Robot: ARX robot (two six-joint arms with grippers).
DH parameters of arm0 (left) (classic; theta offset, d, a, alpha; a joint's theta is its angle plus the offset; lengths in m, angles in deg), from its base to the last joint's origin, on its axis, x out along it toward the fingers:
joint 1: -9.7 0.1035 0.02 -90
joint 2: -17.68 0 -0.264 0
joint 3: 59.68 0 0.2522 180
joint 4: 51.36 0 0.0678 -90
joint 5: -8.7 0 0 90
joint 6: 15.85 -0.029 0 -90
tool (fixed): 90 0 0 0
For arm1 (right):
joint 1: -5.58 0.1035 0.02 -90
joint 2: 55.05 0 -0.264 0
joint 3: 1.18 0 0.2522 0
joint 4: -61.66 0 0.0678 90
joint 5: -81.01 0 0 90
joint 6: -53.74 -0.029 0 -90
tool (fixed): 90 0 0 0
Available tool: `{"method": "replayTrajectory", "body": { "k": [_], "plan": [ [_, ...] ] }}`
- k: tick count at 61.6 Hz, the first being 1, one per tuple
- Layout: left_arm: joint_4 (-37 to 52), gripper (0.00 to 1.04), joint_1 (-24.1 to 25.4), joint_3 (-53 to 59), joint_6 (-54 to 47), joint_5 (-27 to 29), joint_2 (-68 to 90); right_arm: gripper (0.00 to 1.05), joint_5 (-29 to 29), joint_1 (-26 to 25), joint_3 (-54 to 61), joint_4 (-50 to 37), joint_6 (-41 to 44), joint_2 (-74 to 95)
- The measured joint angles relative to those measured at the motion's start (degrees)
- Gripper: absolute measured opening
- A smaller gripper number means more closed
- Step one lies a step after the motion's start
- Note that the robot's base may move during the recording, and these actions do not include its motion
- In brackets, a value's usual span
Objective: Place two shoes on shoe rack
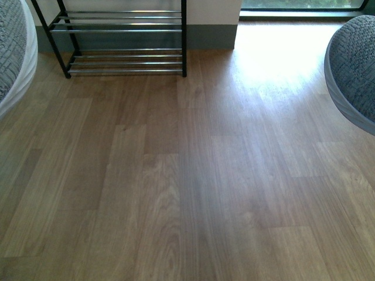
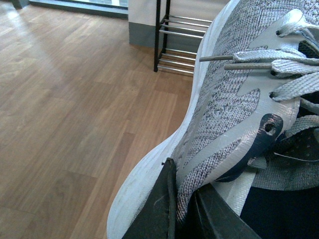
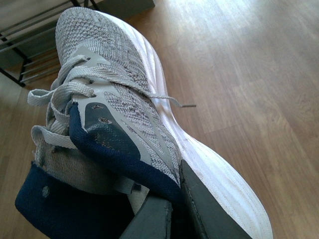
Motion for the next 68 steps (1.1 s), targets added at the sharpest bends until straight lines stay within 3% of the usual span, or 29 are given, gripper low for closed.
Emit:
{"method": "replayTrajectory", "body": {
  "k": [68],
  "plan": [
    [-0.02, 0.02, -0.09, 0.15, -0.09, 0.07, -0.13, 0.01, 0.22, -0.04, 0.02, 0.00, -0.02, 0.02]
  ]
}}
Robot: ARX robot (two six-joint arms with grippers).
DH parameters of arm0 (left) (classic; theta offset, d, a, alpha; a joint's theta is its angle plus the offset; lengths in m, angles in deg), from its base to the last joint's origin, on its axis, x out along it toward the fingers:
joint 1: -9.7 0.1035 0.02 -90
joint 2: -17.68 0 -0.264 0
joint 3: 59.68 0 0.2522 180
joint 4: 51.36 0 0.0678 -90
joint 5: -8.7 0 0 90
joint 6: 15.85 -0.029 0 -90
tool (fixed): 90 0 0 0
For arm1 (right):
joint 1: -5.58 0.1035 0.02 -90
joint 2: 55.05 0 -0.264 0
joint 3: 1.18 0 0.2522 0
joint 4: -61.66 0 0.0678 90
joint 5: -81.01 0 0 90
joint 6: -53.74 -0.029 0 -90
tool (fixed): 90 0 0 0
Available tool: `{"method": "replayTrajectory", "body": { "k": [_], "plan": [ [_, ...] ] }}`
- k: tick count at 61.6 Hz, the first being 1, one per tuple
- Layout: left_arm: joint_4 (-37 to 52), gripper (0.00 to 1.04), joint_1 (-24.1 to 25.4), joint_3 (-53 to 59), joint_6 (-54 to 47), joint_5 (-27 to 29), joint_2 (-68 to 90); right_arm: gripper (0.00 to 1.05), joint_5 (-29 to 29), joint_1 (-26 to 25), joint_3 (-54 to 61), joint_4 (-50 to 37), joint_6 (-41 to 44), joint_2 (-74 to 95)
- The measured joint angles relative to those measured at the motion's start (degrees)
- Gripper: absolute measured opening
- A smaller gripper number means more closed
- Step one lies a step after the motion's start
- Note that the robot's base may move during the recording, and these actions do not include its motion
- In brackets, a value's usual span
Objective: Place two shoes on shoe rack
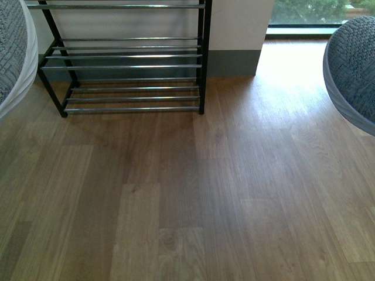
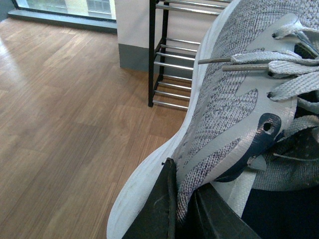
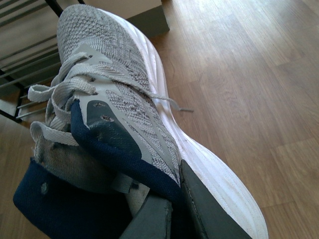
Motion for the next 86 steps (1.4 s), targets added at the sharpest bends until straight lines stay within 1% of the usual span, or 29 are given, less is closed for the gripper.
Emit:
{"method": "replayTrajectory", "body": {
  "k": [25, 68, 86],
  "plan": [
    [0.00, 0.02, 0.00, 0.02, -0.02, -0.33, 0.00, 0.01, -0.63, -0.02, 0.04, 0.00, -0.02, -0.02],
    [-0.02, 0.02, 0.07, 0.11, -0.02, 0.39, 0.04, 0.01, 0.09, 0.17, 0.04, 0.00, -0.04, 0.00],
    [-0.02, 0.02, 0.00, 0.11, -0.02, -0.22, 0.04, 0.01, -0.39, 0.13, 0.04, 0.00, -0.02, -0.02]
  ]
}}
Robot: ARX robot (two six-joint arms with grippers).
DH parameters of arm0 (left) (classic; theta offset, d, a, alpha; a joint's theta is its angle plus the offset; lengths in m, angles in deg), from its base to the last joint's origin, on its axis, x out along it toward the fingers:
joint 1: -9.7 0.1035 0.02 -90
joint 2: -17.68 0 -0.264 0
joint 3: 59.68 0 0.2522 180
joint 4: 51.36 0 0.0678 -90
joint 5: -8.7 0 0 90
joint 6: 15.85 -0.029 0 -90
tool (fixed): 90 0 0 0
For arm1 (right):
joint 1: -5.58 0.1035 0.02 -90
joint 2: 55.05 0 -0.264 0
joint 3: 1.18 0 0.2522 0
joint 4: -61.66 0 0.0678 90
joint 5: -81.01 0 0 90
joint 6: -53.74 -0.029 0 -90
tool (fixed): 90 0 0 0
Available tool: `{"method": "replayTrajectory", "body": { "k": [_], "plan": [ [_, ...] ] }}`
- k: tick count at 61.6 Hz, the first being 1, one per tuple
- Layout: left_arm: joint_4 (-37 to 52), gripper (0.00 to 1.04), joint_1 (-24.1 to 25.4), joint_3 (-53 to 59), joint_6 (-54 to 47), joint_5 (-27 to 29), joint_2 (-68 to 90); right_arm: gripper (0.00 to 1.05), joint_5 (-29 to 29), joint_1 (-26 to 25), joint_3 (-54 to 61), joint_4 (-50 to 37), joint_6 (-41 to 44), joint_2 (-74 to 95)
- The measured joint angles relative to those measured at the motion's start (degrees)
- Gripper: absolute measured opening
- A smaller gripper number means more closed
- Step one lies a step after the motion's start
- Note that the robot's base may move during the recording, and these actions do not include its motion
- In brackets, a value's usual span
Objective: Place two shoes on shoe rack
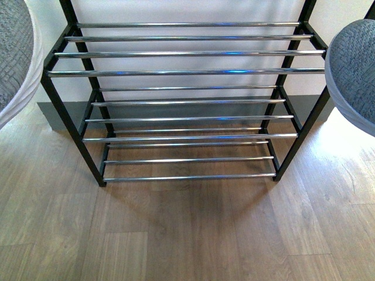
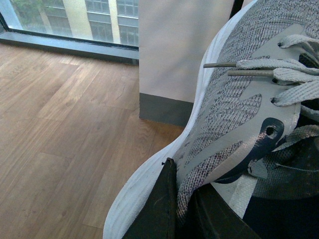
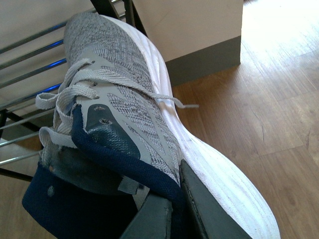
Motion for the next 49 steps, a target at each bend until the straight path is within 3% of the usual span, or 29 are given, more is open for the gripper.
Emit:
{"method": "replayTrajectory", "body": {
  "k": [49],
  "plan": [
    [0.00, 0.02, 0.02, 0.09, -0.02, 0.15, -0.04, 0.01, 0.09, -0.02, 0.04, 0.00, 0.00, 0.00]
  ]
}}
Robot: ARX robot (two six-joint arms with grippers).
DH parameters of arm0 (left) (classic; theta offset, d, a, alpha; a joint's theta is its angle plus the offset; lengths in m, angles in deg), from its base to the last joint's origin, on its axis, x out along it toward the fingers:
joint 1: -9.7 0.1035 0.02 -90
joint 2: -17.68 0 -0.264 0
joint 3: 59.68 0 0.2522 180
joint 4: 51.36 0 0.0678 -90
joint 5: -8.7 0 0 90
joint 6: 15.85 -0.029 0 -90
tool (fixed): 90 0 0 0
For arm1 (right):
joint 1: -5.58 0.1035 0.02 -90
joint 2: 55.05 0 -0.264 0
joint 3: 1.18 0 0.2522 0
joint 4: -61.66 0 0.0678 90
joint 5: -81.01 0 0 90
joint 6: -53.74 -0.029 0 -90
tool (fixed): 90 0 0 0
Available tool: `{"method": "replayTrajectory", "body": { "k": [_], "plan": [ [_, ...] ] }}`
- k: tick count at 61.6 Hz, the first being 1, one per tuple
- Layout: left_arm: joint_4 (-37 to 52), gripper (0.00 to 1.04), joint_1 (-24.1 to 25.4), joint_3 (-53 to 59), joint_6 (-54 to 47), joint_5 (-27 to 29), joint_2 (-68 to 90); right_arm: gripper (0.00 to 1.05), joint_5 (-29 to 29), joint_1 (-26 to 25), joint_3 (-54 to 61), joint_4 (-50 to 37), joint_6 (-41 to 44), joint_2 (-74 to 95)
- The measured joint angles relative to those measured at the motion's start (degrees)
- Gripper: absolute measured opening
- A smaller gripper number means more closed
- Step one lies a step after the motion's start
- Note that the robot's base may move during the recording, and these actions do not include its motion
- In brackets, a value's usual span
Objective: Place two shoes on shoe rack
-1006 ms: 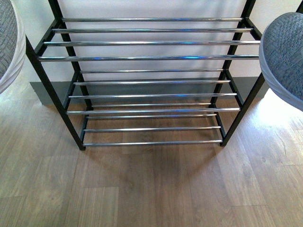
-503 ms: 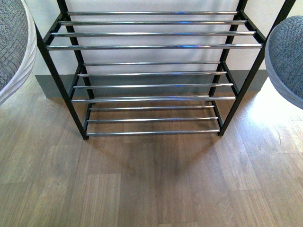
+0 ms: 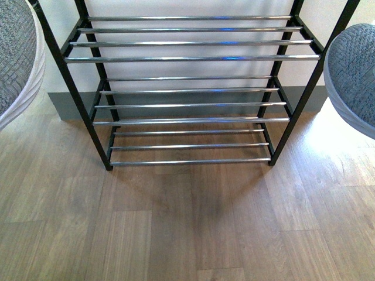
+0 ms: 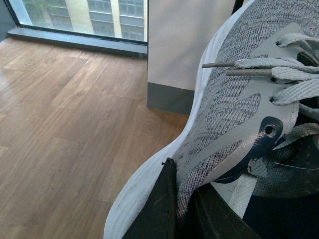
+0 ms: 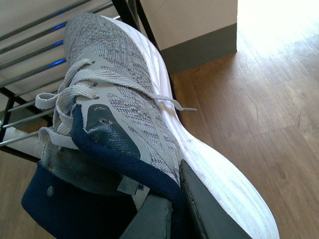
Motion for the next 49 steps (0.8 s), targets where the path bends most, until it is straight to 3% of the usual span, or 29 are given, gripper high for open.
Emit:
{"method": "replayTrajectory", "body": {
  "k": [49],
  "plan": [
    [0.00, 0.02, 0.00, 0.00, 0.02, 0.02, 0.00, 0.01, 0.02, 0.00, 0.00, 0.00, 0.00, 0.00]
  ]
}}
